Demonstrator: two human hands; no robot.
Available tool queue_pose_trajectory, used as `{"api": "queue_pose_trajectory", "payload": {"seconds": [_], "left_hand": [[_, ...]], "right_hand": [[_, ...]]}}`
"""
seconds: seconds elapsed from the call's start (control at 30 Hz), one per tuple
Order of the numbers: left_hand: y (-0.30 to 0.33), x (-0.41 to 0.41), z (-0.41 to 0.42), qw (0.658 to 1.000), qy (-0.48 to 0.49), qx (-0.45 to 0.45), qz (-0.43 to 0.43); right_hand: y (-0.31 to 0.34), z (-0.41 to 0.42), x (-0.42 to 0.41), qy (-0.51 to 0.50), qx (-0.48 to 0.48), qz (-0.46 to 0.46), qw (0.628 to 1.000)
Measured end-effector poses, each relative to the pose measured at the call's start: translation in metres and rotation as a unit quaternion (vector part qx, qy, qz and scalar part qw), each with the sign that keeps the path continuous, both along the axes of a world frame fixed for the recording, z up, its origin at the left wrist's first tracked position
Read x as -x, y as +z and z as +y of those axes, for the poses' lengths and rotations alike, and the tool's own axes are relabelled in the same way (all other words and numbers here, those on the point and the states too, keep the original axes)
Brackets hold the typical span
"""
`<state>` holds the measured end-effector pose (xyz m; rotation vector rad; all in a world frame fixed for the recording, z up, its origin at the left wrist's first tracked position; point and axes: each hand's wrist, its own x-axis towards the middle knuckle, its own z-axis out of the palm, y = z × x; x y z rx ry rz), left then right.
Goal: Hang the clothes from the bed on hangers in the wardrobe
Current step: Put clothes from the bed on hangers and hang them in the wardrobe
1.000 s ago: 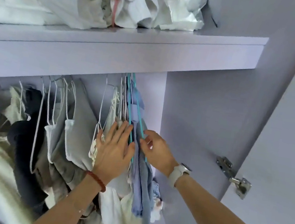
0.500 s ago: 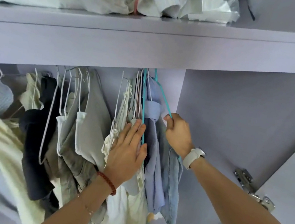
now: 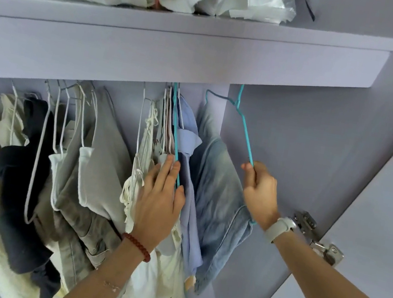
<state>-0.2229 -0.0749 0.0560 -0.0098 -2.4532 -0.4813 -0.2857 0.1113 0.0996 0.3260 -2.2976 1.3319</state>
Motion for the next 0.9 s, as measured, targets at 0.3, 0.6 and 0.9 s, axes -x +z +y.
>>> {"api": "queue_pose_trajectory", "payload": {"seconds": [0.3, 0.6, 0.9], "left_hand": [[0.019, -0.01, 0.048, 0.991, -0.048, 0.056, 0.116], [-0.041, -0.075, 0.16, 0.899, -0.436, 0.048, -0.014], [-0.073, -0.218, 0.277, 0.656, -0.725, -0.054, -0.201]], "right_hand": [[-0.064, 0.082, -0.125, -0.094, -0.048, -0.053, 0.993], [-0.1, 0.158, -0.326, -0.221, -0.211, -0.099, 0.947], [-0.11, 0.19, -0.54, -0.46, -0.226, -0.194, 0.837]]}}
